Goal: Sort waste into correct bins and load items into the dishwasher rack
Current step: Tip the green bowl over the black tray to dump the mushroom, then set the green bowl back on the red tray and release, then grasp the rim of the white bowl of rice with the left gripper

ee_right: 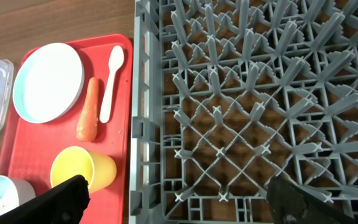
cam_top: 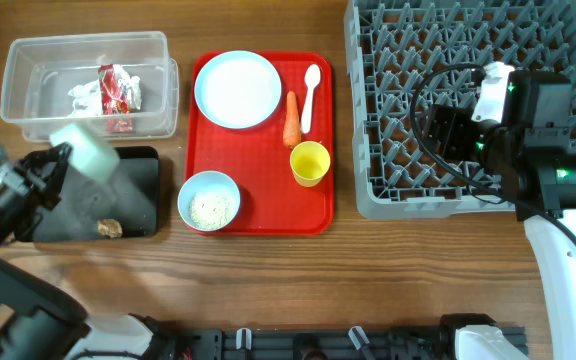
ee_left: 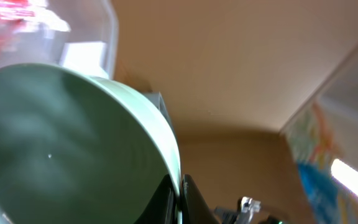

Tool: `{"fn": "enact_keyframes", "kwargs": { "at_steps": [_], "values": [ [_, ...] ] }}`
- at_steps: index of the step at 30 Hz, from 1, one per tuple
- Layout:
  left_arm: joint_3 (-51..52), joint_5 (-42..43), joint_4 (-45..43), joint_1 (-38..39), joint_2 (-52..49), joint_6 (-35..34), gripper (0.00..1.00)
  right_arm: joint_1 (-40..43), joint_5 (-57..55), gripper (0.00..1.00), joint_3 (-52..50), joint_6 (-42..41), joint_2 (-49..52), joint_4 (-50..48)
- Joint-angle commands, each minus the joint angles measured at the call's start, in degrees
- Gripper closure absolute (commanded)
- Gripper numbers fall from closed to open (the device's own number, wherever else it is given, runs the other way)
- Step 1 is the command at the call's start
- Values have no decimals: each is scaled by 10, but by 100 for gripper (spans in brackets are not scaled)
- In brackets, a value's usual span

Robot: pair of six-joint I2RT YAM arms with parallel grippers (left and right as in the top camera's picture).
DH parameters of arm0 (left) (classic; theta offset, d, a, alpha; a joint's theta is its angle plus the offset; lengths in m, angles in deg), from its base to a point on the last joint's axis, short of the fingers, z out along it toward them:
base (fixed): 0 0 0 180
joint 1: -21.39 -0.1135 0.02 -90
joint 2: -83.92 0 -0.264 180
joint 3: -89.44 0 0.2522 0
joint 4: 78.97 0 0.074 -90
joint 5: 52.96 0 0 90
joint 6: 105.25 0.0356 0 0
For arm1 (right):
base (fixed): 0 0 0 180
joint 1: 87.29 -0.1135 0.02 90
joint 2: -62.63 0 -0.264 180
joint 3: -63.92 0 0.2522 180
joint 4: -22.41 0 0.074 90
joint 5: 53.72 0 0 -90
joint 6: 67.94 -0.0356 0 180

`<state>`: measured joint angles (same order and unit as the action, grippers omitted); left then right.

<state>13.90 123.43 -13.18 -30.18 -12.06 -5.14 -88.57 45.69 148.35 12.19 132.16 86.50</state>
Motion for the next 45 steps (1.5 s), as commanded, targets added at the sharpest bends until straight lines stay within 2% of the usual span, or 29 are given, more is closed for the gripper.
{"fn": "enact_keyframes", "kwargs": {
  "at_steps": [1, 2, 3, 5, 9, 13, 14, 18, 24, 25, 28, 30, 31, 35, 40, 45],
  "values": [
    [-91, -104, -2, 122, 108, -11, 96, 2, 9, 6, 10, -6, 4, 2],
    [-104, -144, -3, 148, 120, -24, 96, 2, 9, 6, 10, -6, 4, 2],
    [-136, -275, -12, 252, 156, -50, 96, 2, 9, 6, 10, -7, 4, 1],
    [-141, -399, -36, 366, 177, -51, 96, 2, 9, 6, 10, -7, 4, 1],
    [-140, -665, -45, 568, 154, -62, 96, 2, 9, 5, 10, -7, 4, 2],
    [-140, -844, -51, 701, 63, -106, 96, 2, 9, 5, 10, -7, 4, 3],
    [-140, -861, -56, 712, 45, -118, 96, 2, 9, 5, 10, -7, 4, 3],
    [-140, -869, -84, 739, -42, -124, 96, 2, 9, 4, 10, -6, 4, 3],
    [-140, -869, -83, 743, -98, -125, 96, 2, 9, 4, 10, -6, 4, 5],
    [-140, -867, -82, 743, -98, -125, 90, 2, 9, 4, 10, -6, 4, 5],
    [-141, -867, -81, 743, -92, -125, 49, 2, 9, 4, 10, -7, 4, 5],
    [-164, -867, -50, 743, -84, -125, 35, 2, 9, 4, 10, -6, 4, 5],
    [-185, -867, -21, 743, -79, -126, 32, 2, 9, 4, 10, -7, 4, 5],
    [-282, -866, 111, 743, -55, -171, 30, 2, 9, 4, 10, -7, 4, 5],
    [-283, -860, 232, 743, -20, -261, 34, 2, 9, 3, 10, -6, 4, 8],
    [-168, -857, 201, 757, -21, -291, 35, 2, 6, 3, 10, -6, 4, 7]
  ]
}}
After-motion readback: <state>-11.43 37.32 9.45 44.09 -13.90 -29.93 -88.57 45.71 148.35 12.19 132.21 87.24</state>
